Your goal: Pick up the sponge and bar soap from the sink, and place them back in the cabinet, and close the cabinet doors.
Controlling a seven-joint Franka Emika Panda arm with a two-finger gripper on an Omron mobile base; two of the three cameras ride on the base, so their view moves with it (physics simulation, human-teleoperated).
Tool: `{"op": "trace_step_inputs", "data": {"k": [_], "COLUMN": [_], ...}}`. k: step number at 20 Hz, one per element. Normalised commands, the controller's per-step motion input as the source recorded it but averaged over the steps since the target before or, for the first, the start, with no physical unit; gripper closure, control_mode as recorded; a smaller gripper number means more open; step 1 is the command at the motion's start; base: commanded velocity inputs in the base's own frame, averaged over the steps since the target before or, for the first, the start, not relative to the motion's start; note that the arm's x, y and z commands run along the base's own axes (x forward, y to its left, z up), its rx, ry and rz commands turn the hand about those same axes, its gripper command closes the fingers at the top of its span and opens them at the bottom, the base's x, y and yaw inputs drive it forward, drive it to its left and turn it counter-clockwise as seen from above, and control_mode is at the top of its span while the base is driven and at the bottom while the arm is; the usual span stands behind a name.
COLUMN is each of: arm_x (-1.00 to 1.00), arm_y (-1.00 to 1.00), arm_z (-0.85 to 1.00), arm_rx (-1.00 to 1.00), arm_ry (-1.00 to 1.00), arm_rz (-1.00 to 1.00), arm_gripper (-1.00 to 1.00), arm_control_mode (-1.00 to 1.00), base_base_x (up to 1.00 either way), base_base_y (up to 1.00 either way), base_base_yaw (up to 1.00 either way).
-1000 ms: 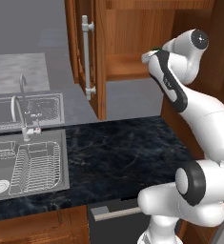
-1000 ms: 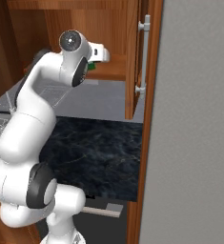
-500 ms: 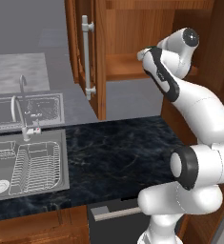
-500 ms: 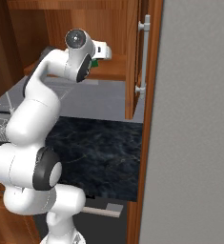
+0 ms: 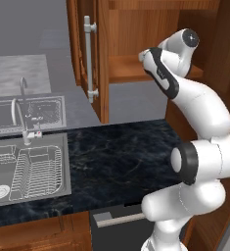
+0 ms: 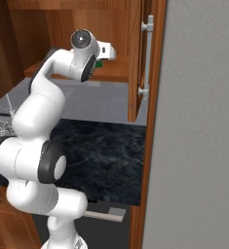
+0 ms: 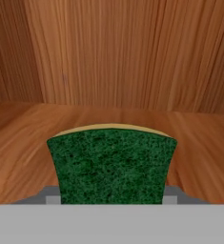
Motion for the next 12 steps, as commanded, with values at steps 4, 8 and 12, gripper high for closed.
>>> {"op": "trace_step_inputs", "data": {"k": [4,8,12], "arm_x": [0.23,0.21,0.19], "arm_y": [0.00,0.00,0.00], "arm_z": [-0.04,-0.06,-0.09], "arm_rx": [0.00,0.00,0.00], "arm_ry": [0.00,0.00,0.00], "arm_rz": [0.00,0.00,0.00], "arm_gripper": [1.00,1.00,1.00], "arm_control_mode": [-1.00,-1.00,-1.00], "base_base_x": [0.00,0.00,0.00], "base_base_y": [0.00,0.00,0.00], "base_base_yaw": [0.00,0.00,0.00]}}
